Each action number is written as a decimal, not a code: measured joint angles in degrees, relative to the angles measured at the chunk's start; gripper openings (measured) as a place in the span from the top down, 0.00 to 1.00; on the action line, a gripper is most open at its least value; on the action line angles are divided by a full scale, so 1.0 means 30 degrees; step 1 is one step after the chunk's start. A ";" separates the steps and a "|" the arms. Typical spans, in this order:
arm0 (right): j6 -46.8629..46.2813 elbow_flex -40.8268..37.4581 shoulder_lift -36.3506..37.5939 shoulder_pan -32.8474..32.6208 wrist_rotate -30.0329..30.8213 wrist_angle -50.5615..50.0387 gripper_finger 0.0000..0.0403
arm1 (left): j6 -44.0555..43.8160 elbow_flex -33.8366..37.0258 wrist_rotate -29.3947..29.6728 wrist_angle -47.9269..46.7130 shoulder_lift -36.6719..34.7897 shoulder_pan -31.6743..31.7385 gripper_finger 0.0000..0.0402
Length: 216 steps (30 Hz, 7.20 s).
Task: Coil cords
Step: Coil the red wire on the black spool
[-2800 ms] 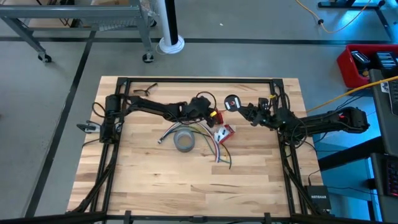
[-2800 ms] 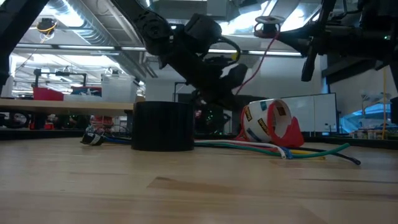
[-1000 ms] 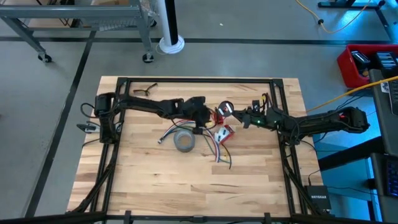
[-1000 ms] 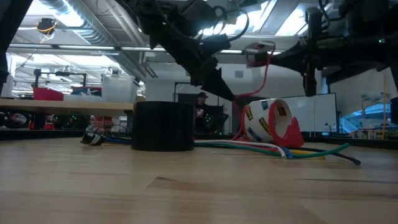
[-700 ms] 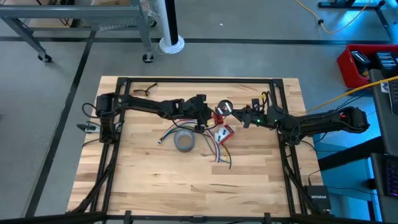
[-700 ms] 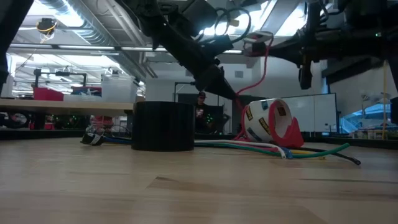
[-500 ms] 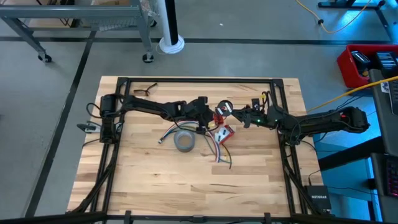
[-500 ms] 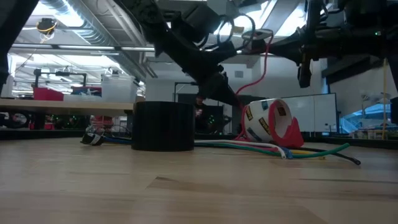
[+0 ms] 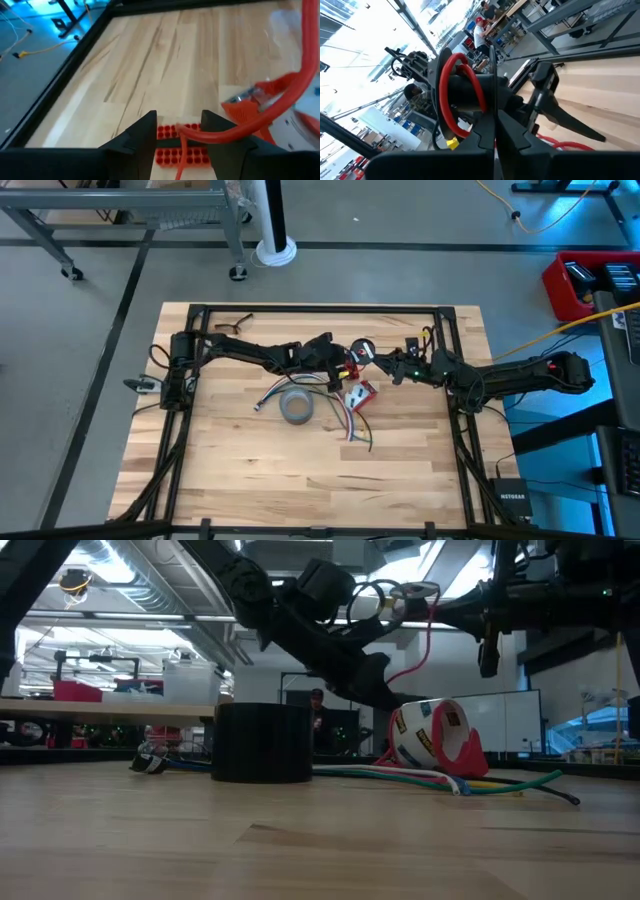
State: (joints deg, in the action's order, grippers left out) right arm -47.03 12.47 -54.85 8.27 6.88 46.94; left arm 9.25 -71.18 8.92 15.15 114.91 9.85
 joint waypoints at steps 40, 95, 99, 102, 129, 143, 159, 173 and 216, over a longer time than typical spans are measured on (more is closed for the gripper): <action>0.0291 -0.0007 0.0015 0.0000 0.0049 0.0903 0.99 | -0.4323 0.0191 -0.0053 -0.2063 0.0323 0.0007 0.93; 0.1150 -0.0015 0.1603 0.0000 0.0049 0.1852 0.99 | -0.5077 0.0189 0.0463 0.1977 0.0323 -0.0002 0.98; 0.1137 -0.0015 0.1603 0.0000 0.0049 0.1823 0.99 | -0.5081 0.0189 0.0949 0.1384 0.0282 0.0035 0.99; 0.1119 -0.0015 0.1603 0.0000 0.0049 0.1616 0.99 | -0.5092 0.0189 0.2034 0.0253 0.0197 0.0072 0.99; -0.1323 -0.0015 0.1363 0.0000 0.0416 -0.8738 0.99 | -1.0740 -0.1607 -0.1315 -1.1227 -0.2657 0.2549 1.00; -0.1760 -0.0007 -0.0187 -0.0015 -0.1384 -0.8119 1.00 | -1.3086 -0.2517 -0.2836 -1.0877 -0.1958 0.3700 1.00; -0.2761 0.0448 -0.2025 0.0000 -0.1586 -0.8912 1.00 | -1.4599 -0.7535 -0.4397 -1.0708 0.0701 0.5008 1.00; -0.1741 0.5468 -0.2062 -0.0007 0.2490 -1.5768 1.00 | -1.4264 -0.9100 -0.4353 -1.1136 0.0702 0.4931 1.00; 0.0804 0.9420 -0.2059 0.0000 0.6564 -2.6652 1.00 | -2.0311 -0.9092 -0.3449 -0.3671 0.0709 0.4672 1.00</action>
State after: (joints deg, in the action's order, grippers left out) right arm -44.61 40.73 -61.03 8.27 26.57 -33.02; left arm -51.68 -98.45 -1.43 4.14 117.03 23.87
